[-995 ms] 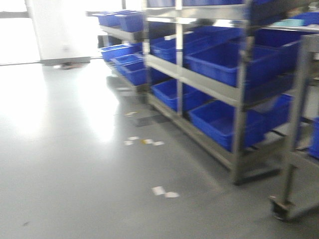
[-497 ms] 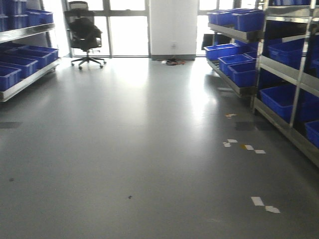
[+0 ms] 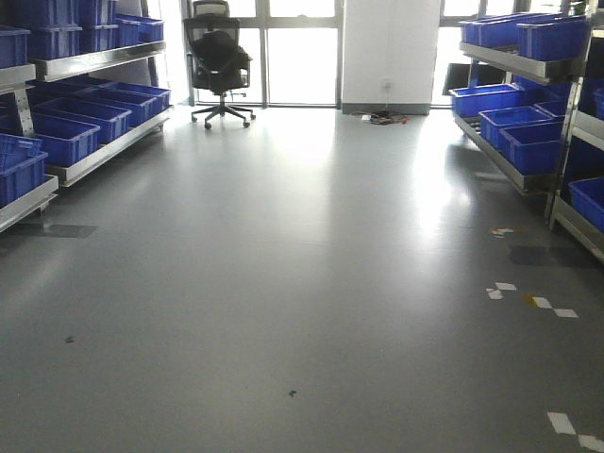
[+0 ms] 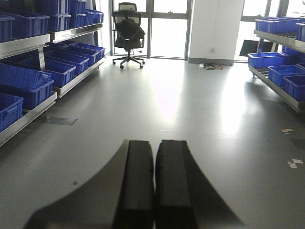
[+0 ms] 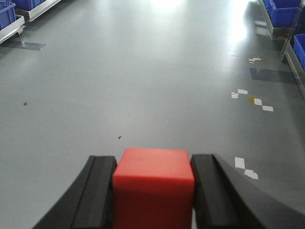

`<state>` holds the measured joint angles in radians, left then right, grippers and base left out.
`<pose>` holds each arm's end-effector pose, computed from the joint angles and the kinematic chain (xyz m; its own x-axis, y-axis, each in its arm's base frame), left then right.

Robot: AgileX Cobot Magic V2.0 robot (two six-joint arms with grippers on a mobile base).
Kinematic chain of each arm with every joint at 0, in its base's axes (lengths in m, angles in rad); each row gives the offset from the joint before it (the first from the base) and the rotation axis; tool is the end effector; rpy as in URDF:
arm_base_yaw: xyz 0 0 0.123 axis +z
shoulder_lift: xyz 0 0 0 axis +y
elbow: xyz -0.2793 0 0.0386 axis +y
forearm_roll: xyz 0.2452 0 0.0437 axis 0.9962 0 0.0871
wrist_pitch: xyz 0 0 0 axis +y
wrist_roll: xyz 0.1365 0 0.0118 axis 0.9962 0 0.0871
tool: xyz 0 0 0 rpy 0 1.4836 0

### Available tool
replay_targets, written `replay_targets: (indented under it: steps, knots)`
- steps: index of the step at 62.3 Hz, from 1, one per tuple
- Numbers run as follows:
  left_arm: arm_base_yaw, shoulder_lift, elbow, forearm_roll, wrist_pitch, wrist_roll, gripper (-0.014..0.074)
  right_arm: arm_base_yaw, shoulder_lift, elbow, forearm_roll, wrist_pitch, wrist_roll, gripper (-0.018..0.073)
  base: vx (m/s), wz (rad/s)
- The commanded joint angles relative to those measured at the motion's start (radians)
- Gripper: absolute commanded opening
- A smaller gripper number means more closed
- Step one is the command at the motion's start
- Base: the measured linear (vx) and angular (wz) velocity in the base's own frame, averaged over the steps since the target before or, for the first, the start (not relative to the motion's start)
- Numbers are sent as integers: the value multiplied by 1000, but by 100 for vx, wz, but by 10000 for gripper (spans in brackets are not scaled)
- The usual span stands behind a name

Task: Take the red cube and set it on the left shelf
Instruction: 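Drive the base to the shelving while holding the red cube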

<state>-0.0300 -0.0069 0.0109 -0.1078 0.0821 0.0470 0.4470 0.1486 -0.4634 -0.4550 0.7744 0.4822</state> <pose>0.1027 -0.0043 0.2025 -0.0008 -0.0604 -0.9982 0.0388 0.9974 -0.0604 0.0839 -0.0065 0.2790 -0.3013 0.0089 -0.9535 -0.1056 0.9935 0.0426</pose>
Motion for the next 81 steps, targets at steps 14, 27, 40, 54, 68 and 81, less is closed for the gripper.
replay_targets:
  steps: [14,27,40,54,68,81]
  knots:
    - [-5,-14,24,-5,-90,-7,102,-7,12,-25,-43,-71,-7,59,40,5]
    - [-5,-14,24,-5,-90,-7,102,-7,12,-25,-43,-71,-7,59,50,-3]
    - [-5,-14,24,-5,-90,-7,102,-7,12,-25,-43,-71,-7,59,55,-2]
    - [-5,-14,24,-5,-90,-7,102,-7,12,-25,-43,-71,-7,59,60,-1]
    - [-5,-14,24,-5,-90,-7,102,-7,12,-25,-43,-71,-7,59,64,5]
    - [-5,-14,24,-5,-90,-7,102,-7,12,-25,-43,-72,-7,59,66,12]
